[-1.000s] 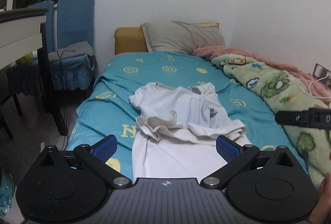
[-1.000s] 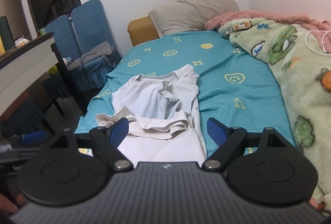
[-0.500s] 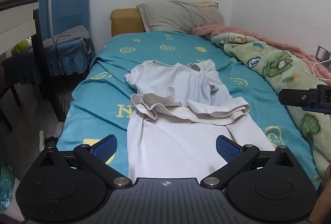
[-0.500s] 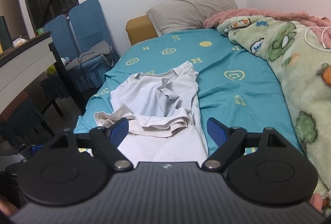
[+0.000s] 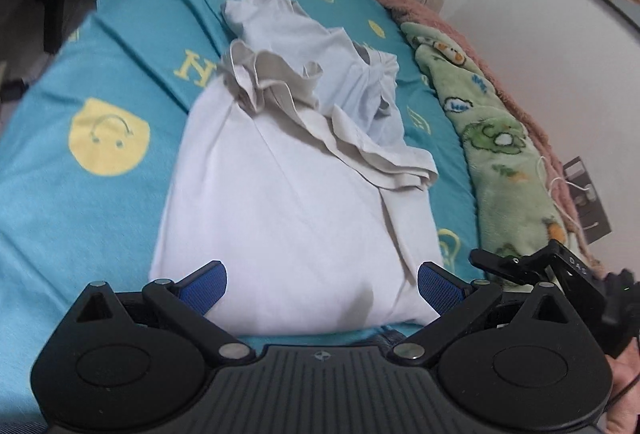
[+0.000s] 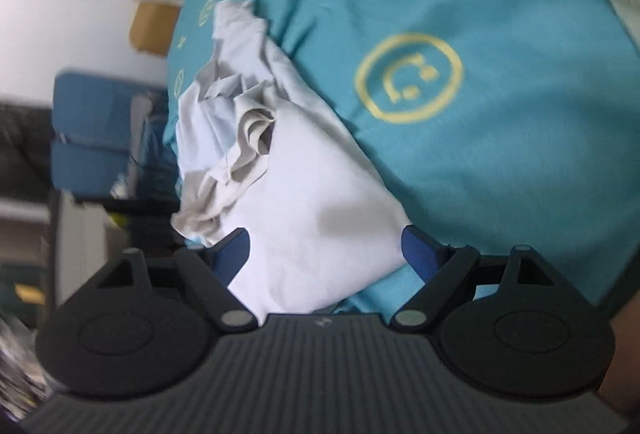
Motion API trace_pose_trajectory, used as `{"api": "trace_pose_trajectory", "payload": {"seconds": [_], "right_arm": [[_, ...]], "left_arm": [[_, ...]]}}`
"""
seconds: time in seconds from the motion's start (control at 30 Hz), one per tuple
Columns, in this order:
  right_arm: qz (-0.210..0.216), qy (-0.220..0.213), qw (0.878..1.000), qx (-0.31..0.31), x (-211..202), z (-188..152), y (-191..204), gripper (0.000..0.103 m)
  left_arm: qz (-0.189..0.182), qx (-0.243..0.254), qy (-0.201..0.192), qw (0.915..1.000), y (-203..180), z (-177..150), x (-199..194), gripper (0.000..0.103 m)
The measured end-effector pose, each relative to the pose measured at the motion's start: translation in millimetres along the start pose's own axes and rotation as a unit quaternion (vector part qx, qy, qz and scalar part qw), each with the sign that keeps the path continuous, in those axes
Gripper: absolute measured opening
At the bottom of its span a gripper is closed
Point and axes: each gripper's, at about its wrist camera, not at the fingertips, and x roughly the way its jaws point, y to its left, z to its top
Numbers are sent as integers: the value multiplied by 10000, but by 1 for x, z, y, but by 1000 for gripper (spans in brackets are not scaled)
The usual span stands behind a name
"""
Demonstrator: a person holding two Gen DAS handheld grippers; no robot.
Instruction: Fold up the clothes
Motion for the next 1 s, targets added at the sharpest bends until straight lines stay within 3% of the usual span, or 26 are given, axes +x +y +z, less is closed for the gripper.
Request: {"api": "trace_pose_trajectory", "payload": {"seconds": [0.2, 0.4, 0.5, 0.57, 0.63, 0.87, 1.0], "right_arm": [[176, 385, 9925, 1149, 5, -5, -30, 85], [153, 683, 9927, 980, 18, -18, -20, 85], [-19, 437, 9938, 1025, 24, -19, -22, 66], [-65, 272, 9946, 1000, 24, -16, -22, 35], [-68, 143, 9955, 935, 23, -13, -21, 16], [574, -206, 9952, 765, 3, -12, -12, 8], [696, -376, 9932, 851, -4, -8, -14, 8]], "left_arm": [[-717, -424, 243, 9962, 5, -4, 5, 103], [-1021, -683, 575, 9908, 4, -8, 19, 102], [-1072, -753, 713, 9888, 0, -11, 26, 101], [-1138, -795, 801, 9871, -3, -13, 31, 101], [-1262, -948, 927, 9831, -7, -16, 39, 101], [-1341, -1486, 1157, 9729, -20, -24, 71, 101], [-956, -1688, 721, 9784, -13, -21, 71, 97]]}}
